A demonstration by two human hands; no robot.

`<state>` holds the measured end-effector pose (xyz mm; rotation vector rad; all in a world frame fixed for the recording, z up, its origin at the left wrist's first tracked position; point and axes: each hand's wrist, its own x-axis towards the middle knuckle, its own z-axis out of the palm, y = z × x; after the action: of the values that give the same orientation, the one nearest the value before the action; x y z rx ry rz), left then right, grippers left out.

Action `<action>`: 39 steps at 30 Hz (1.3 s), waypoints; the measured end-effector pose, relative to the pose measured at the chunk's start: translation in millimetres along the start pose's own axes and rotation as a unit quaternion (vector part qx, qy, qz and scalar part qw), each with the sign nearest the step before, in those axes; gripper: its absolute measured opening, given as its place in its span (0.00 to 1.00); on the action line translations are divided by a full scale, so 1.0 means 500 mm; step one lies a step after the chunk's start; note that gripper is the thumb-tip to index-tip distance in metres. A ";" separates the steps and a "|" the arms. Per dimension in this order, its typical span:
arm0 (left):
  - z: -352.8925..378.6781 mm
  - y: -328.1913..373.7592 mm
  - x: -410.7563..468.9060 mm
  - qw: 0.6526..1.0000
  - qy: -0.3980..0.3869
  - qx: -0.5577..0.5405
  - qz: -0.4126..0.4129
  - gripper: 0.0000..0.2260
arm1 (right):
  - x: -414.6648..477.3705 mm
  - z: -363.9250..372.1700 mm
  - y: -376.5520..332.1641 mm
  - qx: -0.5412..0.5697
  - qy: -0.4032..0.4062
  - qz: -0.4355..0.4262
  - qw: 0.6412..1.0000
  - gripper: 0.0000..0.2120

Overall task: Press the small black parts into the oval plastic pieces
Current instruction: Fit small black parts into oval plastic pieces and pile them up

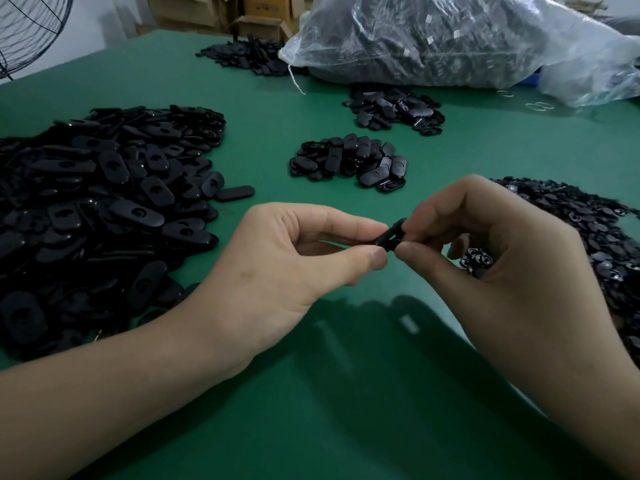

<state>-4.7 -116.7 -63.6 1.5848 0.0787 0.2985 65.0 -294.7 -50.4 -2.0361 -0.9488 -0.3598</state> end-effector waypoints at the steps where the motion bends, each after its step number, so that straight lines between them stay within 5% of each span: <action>1: 0.000 -0.001 -0.001 1.000 0.001 0.010 0.001 0.12 | 0.000 -0.001 -0.001 -0.010 -0.002 -0.007 1.000 0.07; 11: -0.002 -0.006 -0.003 0.998 -0.032 0.047 0.032 0.09 | 0.000 -0.008 -0.013 -0.031 0.004 0.016 0.999 0.07; 18: -0.003 0.000 -0.002 0.998 -0.026 0.041 0.038 0.11 | 0.007 -0.009 -0.006 0.073 -0.011 0.111 0.991 0.16; 22: -0.003 -0.001 -0.001 0.999 -0.036 0.026 0.023 0.15 | 0.010 -0.006 -0.003 0.181 -0.029 0.142 0.973 0.13; 31: -0.006 0.004 0.002 0.997 -0.063 0.033 0.037 0.08 | 0.011 -0.004 0.001 0.280 -0.065 0.172 0.942 0.14; 39: 0.001 0.004 -0.003 0.988 0.015 0.083 0.126 0.09 | -0.002 0.007 -0.018 0.406 -0.063 0.229 0.882 0.13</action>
<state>-6.6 -117.5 -61.7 1.7581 -0.0765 0.5257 57.2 -289.2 -47.8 -1.4240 -0.5168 0.3865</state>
